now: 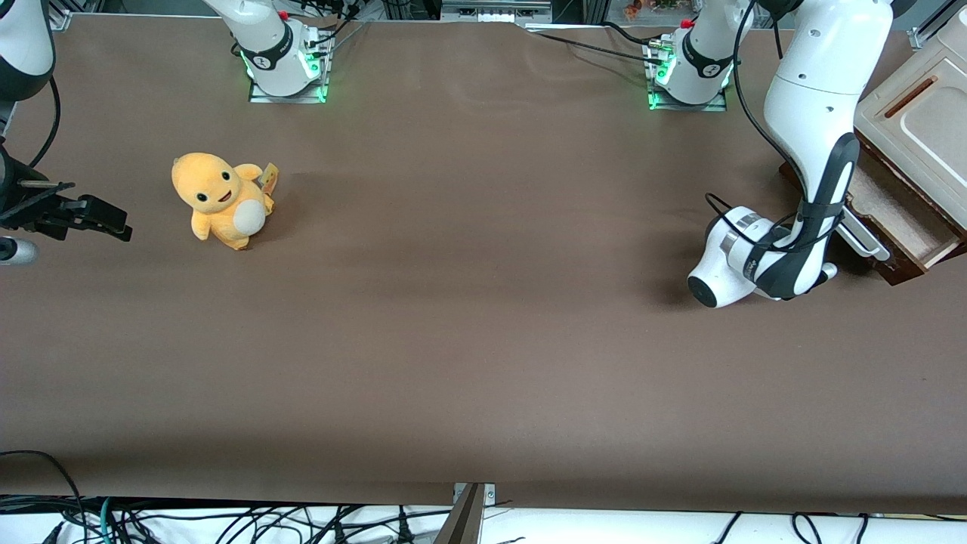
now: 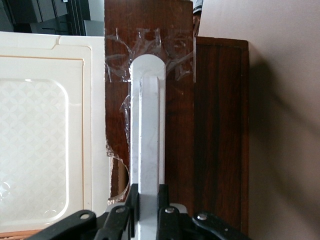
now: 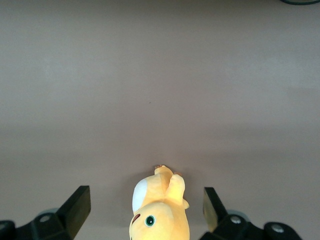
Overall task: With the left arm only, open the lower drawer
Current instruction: 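Pull the gripped handle outward, sliding the lower drawer open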
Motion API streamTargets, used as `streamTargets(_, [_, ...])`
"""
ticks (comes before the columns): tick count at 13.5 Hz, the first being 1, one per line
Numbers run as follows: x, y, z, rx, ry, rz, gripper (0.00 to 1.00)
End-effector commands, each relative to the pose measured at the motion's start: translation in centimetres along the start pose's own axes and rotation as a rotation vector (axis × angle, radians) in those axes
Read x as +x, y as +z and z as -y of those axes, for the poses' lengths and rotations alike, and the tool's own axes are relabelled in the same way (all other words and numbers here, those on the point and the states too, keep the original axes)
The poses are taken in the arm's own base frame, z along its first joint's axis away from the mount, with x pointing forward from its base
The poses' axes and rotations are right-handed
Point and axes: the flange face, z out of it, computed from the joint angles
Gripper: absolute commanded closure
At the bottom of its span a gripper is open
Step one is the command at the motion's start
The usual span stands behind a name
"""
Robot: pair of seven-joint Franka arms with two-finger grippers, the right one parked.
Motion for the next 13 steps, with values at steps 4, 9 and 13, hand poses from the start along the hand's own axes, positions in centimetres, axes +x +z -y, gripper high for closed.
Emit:
streamTargets(4, [-0.82,-1.84,0.03,0.002,-0.009,0.025,1.0])
streamTargets(9, [-0.9,-1.73,-0.29,0.006,-0.006,0.026,0.8])
streamTargets(13, [-0.85,-1.66,-0.27,0.007,0.005,0.026,0.0])
